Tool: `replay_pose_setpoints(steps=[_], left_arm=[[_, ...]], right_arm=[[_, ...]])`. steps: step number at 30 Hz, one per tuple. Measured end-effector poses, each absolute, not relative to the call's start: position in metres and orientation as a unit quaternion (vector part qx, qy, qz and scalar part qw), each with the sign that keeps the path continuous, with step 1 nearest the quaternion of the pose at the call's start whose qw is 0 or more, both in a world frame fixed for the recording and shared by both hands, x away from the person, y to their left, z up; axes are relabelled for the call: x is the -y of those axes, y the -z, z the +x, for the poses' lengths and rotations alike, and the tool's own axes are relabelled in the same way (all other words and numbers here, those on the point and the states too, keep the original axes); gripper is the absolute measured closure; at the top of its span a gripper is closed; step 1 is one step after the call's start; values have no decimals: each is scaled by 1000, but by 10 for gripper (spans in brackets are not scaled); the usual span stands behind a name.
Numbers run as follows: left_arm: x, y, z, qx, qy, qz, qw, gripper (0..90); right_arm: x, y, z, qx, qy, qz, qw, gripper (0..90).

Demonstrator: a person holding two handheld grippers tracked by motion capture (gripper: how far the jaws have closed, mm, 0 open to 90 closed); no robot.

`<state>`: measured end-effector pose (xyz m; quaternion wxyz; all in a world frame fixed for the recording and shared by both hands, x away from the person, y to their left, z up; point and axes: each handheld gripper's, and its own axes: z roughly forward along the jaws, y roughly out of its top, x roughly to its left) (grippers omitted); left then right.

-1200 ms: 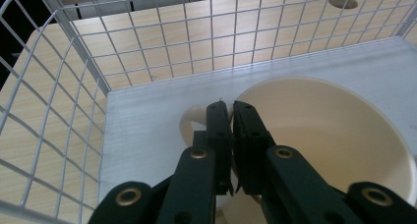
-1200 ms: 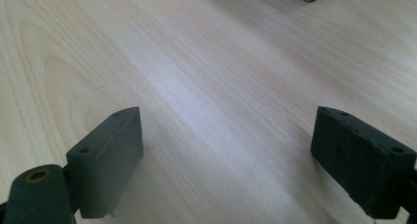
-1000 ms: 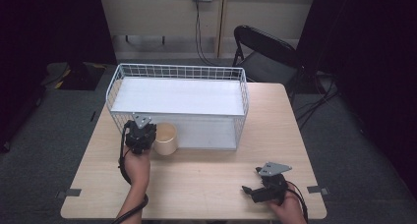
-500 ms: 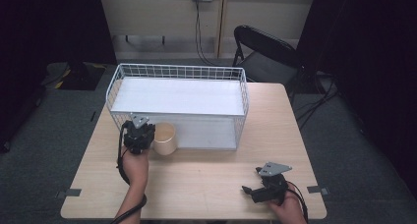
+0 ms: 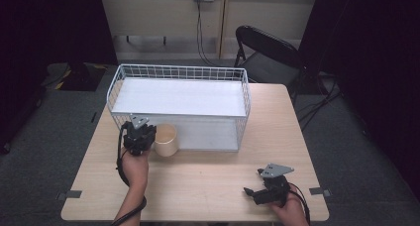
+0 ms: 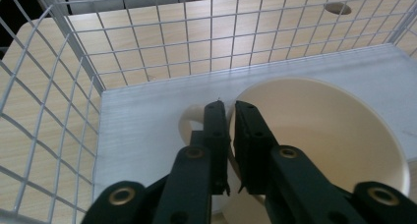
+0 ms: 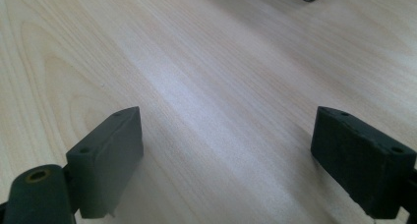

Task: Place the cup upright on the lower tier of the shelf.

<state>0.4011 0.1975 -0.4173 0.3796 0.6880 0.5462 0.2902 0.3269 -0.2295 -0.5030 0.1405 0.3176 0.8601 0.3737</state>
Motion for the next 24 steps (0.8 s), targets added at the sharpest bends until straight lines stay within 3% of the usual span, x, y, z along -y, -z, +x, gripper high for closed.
replay_pose_setpoints(steps=[11,24], left_arm=[[-199,417,398,-541,-285,690,387,684],[-205,411,391,-520,-250,708,408,383]], right_arm=[[230,503,327,-860,-374,318,141,117],[230,503,327,-860,-374,318,141,117]])
